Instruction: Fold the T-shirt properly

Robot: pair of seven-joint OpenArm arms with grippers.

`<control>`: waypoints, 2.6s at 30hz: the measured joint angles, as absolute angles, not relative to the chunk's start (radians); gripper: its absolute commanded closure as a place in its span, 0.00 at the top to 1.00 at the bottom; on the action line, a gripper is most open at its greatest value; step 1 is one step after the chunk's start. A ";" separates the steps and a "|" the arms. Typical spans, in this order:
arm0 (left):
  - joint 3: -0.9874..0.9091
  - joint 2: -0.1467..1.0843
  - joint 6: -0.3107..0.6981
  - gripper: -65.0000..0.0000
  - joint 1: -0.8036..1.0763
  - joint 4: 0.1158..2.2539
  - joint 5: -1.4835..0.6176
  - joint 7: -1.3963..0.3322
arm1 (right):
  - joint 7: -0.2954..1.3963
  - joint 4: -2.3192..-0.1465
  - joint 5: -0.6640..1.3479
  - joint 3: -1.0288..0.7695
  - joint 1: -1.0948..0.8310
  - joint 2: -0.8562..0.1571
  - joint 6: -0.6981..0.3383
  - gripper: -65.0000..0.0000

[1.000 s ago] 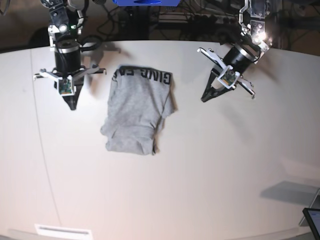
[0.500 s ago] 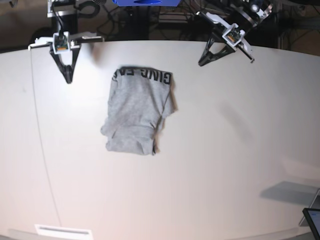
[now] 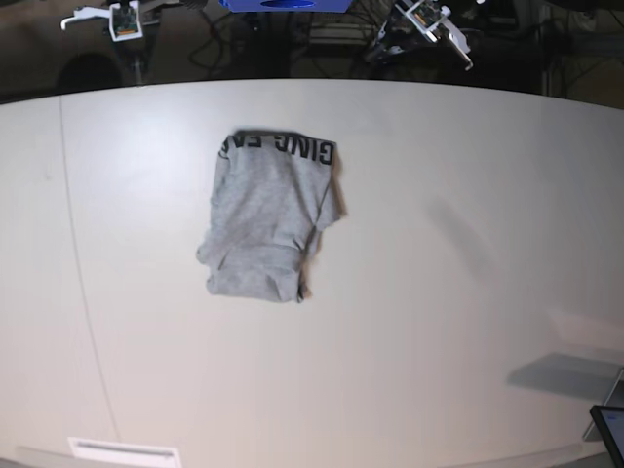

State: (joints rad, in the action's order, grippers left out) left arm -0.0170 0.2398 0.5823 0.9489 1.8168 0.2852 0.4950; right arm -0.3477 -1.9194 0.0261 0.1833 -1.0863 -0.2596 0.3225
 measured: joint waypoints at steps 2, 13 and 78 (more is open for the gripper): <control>0.005 0.239 0.579 0.00 0.960 1.816 0.285 0.489 | -0.349 -1.919 0.026 0.184 -1.112 -0.260 0.322 0.00; 0.064 0.237 0.576 0.00 0.966 1.606 0.284 0.494 | -0.243 -1.736 0.027 0.190 -1.148 -0.255 0.317 0.00; 0.057 0.007 0.291 0.00 0.004 0.115 0.265 -0.090 | -0.006 -0.082 0.105 0.197 -0.036 -0.134 -0.079 0.00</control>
